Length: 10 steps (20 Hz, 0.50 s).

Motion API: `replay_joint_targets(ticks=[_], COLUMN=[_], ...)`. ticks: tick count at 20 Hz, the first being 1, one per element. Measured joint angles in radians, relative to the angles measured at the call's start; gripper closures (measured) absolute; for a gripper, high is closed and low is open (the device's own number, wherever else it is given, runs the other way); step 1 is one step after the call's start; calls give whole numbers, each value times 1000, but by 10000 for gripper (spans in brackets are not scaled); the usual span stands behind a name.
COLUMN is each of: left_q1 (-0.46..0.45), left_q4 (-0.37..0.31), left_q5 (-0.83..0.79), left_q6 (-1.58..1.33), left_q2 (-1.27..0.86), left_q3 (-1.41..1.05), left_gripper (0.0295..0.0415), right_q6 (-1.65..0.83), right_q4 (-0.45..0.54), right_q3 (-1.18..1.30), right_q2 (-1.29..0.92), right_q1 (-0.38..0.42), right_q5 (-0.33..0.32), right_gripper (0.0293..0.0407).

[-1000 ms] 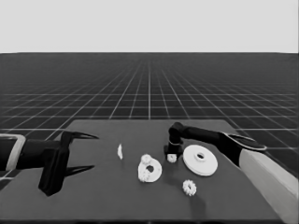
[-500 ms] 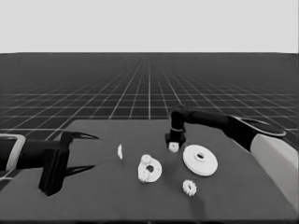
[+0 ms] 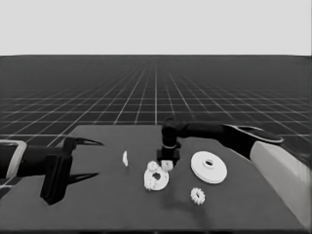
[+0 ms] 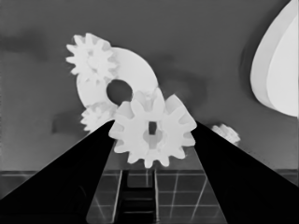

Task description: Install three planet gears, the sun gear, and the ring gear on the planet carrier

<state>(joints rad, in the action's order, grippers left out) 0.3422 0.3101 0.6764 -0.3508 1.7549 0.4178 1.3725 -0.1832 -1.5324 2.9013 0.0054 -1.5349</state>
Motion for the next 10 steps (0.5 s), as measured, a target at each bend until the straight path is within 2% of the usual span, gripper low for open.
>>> replay_joint_targets(ticks=[2, 4, 5, 10], left_q1=[0, 0, 0, 0], left_q4=[0, 0, 0, 0], left_q5=[0, 0, 0, 0], left_q6=[0, 0, 0, 0], left_q2=[0, 0, 0, 0], left_q3=[0, 0, 0, 0], left_gripper=[326, 326, 326, 326], right_q6=[3, -30, -41, -56], right_q4=[0, -100, -121, -147], right_q3=[1, -53, -71, -97], right_q2=[1, 16, 21, 28], right_q1=[0, -104, -127, -154], right_q5=[-1, 29, 38, 51], right_gripper=[387, 387, 387, 387])
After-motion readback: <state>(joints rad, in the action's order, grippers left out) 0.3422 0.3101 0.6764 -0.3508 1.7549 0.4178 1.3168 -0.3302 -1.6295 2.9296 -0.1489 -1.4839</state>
